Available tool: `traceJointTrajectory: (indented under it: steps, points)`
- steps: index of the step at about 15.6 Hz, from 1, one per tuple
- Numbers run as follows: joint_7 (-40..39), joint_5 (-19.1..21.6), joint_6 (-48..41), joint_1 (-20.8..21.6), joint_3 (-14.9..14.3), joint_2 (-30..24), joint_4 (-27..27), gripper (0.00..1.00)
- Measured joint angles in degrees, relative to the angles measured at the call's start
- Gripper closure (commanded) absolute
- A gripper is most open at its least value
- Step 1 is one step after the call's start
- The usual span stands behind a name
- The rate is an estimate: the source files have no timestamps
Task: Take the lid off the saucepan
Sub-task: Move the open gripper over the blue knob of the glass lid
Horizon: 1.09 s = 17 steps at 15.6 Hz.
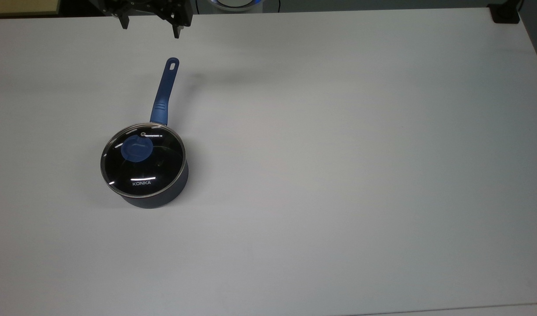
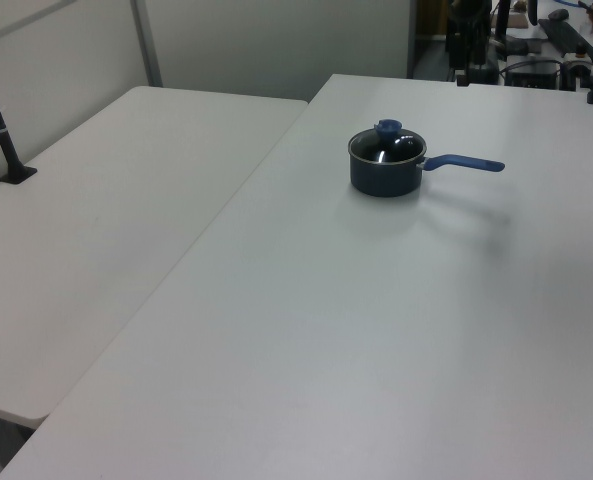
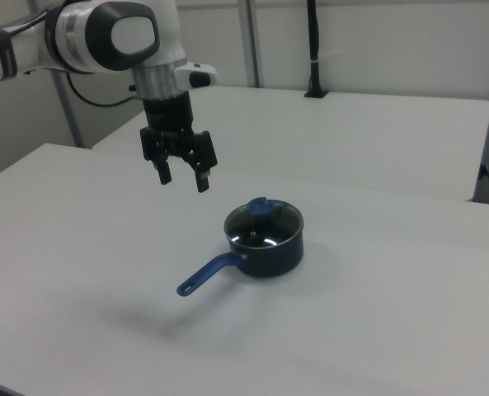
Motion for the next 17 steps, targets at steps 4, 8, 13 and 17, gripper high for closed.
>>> traceJointTrajectory:
  steps: [4, 8, 13, 17]
  points:
    - [0.0, 0.2, 0.0, 0.8, 0.0, 0.3, -0.1, 0.0]
    - [0.1, 0.2, 0.0, 1.1, 0.0, 0.4, 0.0, 0.0]
    - [0.1, 0.2, 0.3, 1.0, -0.3, 0.5, -0.1, 0.0]
    - [0.1, 0.2, 2.4, 1.2, -0.3, 1.9, 0.0, 0.0]
